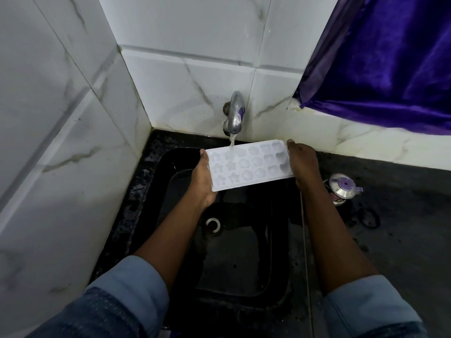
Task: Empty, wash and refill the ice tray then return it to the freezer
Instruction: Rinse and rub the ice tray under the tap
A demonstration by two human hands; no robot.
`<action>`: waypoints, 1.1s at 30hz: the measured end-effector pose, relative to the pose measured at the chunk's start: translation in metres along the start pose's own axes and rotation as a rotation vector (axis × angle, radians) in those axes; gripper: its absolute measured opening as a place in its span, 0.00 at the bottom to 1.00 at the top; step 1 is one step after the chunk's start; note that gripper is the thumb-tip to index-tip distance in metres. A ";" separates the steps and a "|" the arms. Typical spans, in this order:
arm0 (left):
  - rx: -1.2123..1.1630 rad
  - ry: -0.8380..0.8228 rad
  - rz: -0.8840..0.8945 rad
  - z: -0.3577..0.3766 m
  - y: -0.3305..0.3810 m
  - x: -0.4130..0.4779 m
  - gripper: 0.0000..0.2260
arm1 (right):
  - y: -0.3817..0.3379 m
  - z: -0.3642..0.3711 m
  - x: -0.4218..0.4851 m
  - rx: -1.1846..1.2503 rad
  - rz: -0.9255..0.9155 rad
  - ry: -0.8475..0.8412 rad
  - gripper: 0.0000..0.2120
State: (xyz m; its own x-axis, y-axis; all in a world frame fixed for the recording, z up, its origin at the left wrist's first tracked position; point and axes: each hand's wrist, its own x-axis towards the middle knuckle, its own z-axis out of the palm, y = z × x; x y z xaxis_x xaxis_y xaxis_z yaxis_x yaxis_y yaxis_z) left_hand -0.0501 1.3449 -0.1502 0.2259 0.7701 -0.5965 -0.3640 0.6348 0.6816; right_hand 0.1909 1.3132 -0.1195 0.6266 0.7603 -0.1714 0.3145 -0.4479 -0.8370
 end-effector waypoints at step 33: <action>-0.032 0.007 0.128 -0.107 0.069 -0.003 0.30 | -0.061 0.085 -0.033 0.353 0.125 -0.270 0.22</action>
State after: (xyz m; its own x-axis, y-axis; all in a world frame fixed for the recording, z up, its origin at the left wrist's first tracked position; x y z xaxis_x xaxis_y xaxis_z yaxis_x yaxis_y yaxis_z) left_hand -0.1727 1.3797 -0.1471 0.1698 0.8442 -0.5084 -0.4178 0.5289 0.7387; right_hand 0.0903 1.3550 -0.1070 0.4212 0.8268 -0.3728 -0.0434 -0.3921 -0.9189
